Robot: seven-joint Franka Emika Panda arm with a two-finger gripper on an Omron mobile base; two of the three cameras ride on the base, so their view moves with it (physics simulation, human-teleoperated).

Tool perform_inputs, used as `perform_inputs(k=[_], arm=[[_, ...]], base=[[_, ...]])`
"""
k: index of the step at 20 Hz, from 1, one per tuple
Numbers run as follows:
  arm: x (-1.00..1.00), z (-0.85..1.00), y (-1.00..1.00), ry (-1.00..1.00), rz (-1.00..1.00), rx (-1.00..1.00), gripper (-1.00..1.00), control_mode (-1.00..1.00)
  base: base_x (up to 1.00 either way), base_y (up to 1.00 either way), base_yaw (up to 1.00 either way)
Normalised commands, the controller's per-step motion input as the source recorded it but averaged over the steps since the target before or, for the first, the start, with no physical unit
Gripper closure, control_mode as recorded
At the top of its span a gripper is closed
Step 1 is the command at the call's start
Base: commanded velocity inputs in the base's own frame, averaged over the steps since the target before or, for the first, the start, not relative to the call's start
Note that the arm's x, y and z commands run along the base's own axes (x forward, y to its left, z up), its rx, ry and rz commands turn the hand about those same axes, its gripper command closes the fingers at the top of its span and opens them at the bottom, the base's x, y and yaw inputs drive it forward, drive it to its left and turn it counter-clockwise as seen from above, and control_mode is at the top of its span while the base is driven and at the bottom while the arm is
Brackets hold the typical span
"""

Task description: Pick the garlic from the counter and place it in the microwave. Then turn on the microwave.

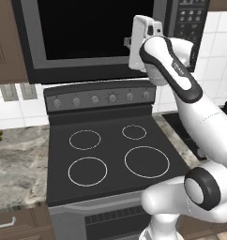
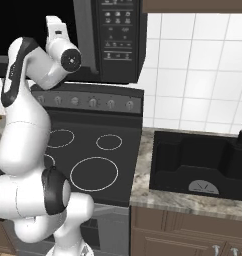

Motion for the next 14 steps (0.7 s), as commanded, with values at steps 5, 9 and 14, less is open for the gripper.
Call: perform_inputs(k=[5,9,14], arm=[[0.04,0.00,0.11,-0.21,-0.11,0.00,1.00,-1.00],[-0.69,0.22,-0.12,-0.09,-0.06,0.00,1.00,-1.00],[-1.00,0.60,-0.58,0.02,0.00,0.01,1.00,-1.00]], base=[[0.00,0.00,0.00],[0.00,0.00,0.00],[0.00,0.00,0.00]])
